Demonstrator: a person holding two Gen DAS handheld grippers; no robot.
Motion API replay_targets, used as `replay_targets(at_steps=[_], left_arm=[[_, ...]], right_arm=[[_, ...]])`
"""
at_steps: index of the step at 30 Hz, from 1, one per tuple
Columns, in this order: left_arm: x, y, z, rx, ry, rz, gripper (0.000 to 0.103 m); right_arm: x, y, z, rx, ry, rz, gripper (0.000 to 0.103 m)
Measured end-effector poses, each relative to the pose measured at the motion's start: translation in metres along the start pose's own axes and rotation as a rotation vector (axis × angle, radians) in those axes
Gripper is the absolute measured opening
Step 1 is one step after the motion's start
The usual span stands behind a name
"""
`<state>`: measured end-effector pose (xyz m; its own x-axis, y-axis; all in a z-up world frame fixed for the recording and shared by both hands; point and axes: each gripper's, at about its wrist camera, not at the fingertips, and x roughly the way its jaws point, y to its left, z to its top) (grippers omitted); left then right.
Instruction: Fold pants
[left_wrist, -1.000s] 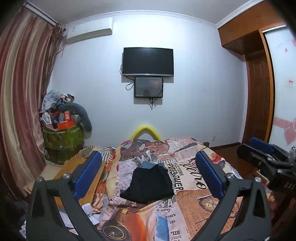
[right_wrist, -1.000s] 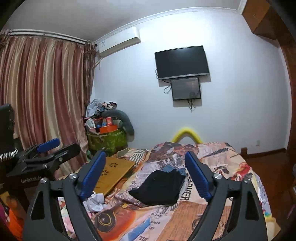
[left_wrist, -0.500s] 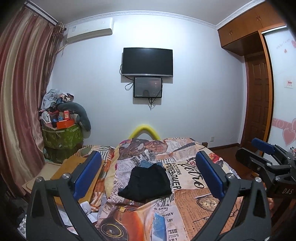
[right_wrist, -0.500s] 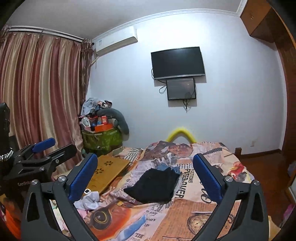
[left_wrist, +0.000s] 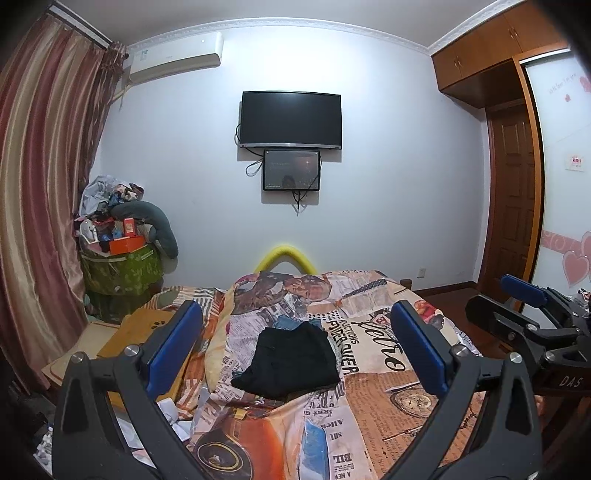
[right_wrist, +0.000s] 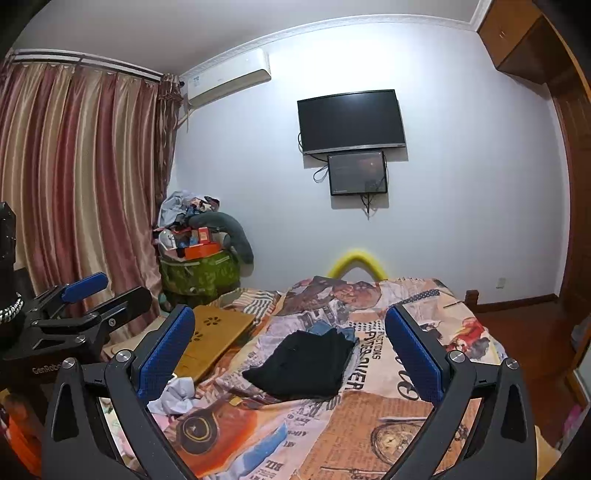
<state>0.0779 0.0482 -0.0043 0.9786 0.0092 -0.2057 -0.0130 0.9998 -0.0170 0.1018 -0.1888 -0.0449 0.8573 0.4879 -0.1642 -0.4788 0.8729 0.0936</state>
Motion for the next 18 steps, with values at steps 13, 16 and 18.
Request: replay_targets(at_steps=[13, 16, 18], left_arm=[[0.0048, 0.0022, -0.0005, -0.013, 0.014, -0.018, 0.103], [0.0063, 0.0028, 0.0001, -0.016, 0.017, -0.019, 0.103], [0.0062, 0.0028, 0.0002, -0.015, 0.016, -0.019, 0.103]], right_arm=[[-0.0017, -0.0021, 0.0004, 0.009, 0.002, -0.015, 0.102], [-0.0016, -0.0026, 0.0001, 0.009, 0.004, -0.02, 0.102], [-0.002, -0.0022, -0.001, 0.01, 0.006, -0.021, 0.102]])
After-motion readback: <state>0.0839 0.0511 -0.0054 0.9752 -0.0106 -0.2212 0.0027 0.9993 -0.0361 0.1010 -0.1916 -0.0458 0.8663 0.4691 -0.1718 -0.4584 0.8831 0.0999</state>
